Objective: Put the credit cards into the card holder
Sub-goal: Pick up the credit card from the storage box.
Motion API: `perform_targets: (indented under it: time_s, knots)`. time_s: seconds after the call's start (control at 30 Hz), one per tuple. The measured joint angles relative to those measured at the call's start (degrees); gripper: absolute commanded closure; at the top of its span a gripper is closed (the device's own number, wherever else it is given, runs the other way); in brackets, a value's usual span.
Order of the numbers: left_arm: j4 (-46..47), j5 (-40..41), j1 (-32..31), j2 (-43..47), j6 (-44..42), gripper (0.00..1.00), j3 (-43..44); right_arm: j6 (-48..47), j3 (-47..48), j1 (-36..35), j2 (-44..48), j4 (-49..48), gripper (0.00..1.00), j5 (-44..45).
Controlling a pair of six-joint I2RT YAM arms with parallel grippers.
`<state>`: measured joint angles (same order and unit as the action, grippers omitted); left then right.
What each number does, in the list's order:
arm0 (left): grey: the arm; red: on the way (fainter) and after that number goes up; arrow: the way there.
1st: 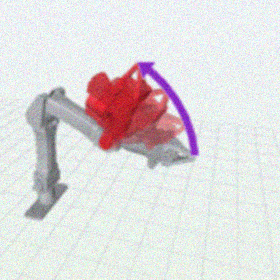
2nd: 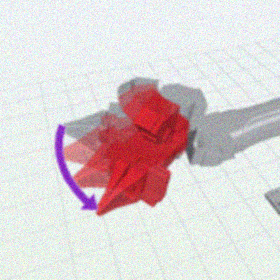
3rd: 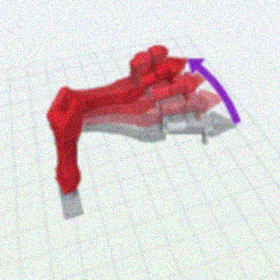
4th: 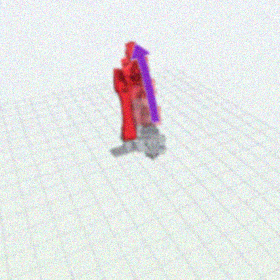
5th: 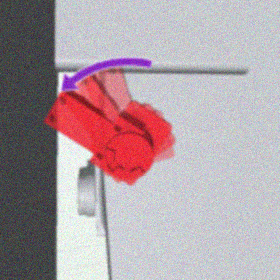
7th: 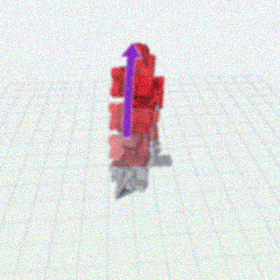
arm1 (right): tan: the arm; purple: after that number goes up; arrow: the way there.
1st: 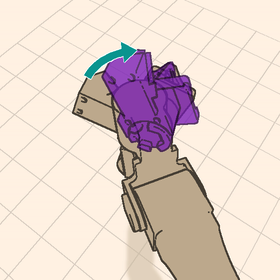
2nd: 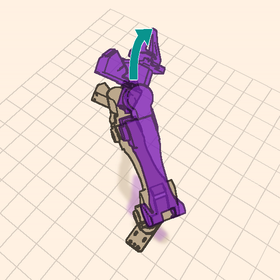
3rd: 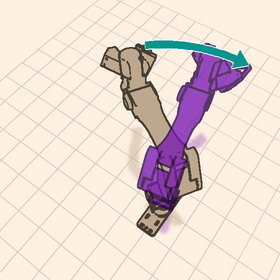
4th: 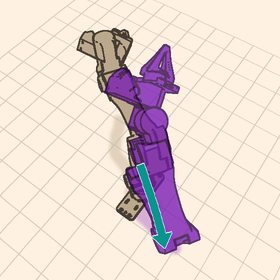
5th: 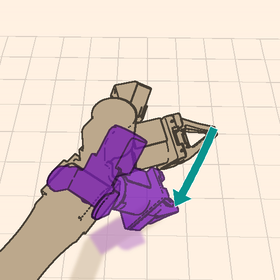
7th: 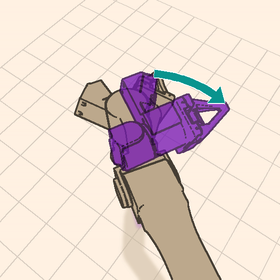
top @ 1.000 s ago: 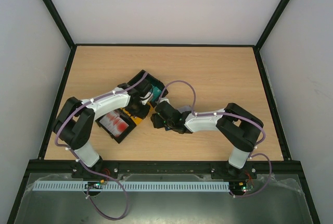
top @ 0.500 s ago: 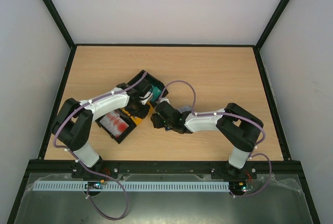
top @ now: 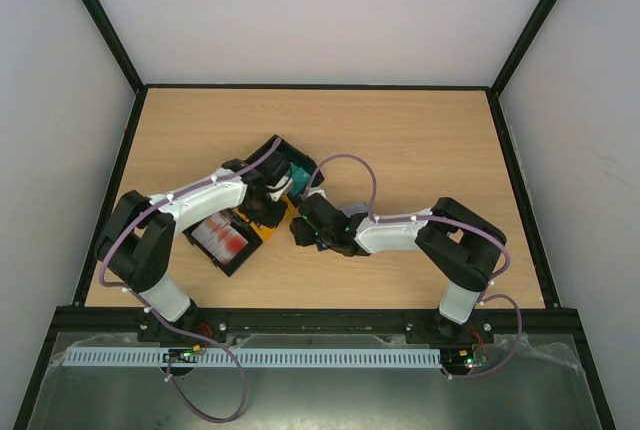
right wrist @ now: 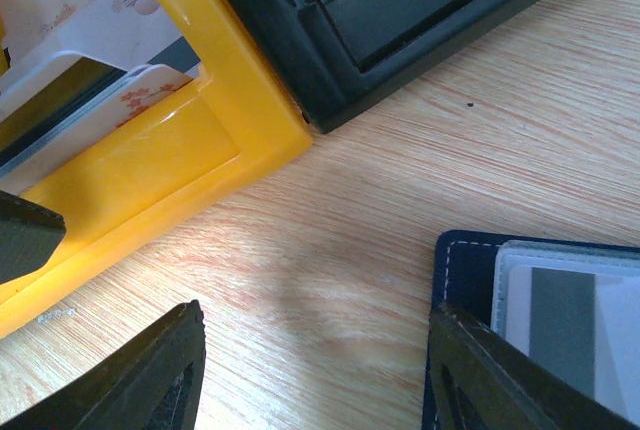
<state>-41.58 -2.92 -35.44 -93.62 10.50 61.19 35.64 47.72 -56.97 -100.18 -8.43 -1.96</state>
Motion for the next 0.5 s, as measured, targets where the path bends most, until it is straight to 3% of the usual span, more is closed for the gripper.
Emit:
perform_targets:
  time_s: [0.5]
  knots:
    - [-1.27, 0.22, 0.00, 1.22, 0.20, 0.87, 0.00, 0.00, 0.00, 0.00, -0.07, 0.00, 0.40, -0.02]
